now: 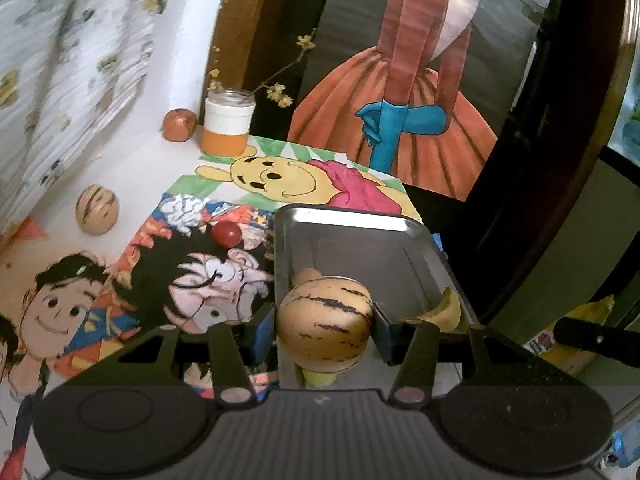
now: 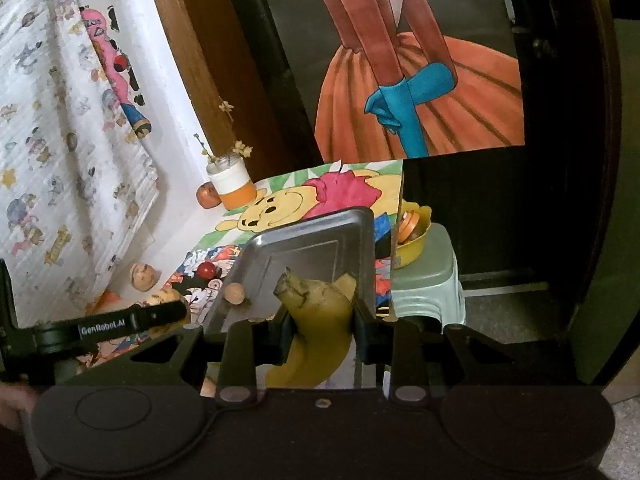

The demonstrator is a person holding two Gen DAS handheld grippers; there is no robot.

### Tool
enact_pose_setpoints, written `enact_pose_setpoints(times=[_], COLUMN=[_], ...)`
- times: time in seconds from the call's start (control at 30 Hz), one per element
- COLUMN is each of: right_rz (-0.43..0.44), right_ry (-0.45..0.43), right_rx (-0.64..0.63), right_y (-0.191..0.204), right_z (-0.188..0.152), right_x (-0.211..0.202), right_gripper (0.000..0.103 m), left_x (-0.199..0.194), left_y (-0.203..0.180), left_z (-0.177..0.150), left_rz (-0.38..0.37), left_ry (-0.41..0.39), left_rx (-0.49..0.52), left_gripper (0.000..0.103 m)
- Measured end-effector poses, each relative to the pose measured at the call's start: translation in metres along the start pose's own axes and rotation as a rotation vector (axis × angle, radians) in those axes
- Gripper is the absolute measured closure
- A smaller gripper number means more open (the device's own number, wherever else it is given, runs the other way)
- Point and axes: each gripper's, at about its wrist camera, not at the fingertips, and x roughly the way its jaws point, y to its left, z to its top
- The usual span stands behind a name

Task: Organize fruits
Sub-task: 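Carry the melon with the left tool while the right tool carries the banana to the tray, then lower the melon into the tray and open the left tool while the right tool releases the banana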

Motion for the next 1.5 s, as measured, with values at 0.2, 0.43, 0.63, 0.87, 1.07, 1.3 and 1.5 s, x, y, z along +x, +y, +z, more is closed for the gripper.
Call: enact_pose_setpoints(times=[0.2, 0.43, 0.63, 0.87, 1.07, 1.3, 1.5], right_rz=[0.073, 0.097, 0.111, 0.107, 0.103, 0.113, 0.118], right_ry=[0.009, 0.049, 0.067, 0.071, 0.076, 0.118, 0.166], right_rx=[0.046, 0.049, 0.038, 0.018, 0.005, 0.039, 0.069], right_y=[-0.006, -0.006, -0.002, 0.004, 0.009, 0.004, 0.002], right_z=[0.009, 0.018, 0.024, 0.032, 0.037, 0.045, 0.048], right_x=[0.029, 0.066, 0.084, 0.097, 0.111, 0.14, 0.165], right_gripper=[0.071, 0.07, 0.07, 0.07, 0.07, 0.07, 0.07], left_x=[0.021, 0.046, 0.058, 0.064, 0.067, 0.072, 0.074], left_y=[-0.007, -0.008, -0.004, -0.003, -0.003, -0.006, -0.007], left_z=[0.01, 0.012, 0.011, 0.007, 0.006, 0.005, 0.006], left_rz=[0.018, 0.028, 0.036, 0.027, 0.021, 0.024, 0.024], left_ry=[0.019, 0.061, 0.084, 0.113, 0.119, 0.128, 0.123], left_rx=[0.051, 0.061, 0.047, 0.046, 0.044, 0.067, 0.075], left_gripper=[0.048, 0.048, 0.048, 0.048, 0.048, 0.048, 0.048])
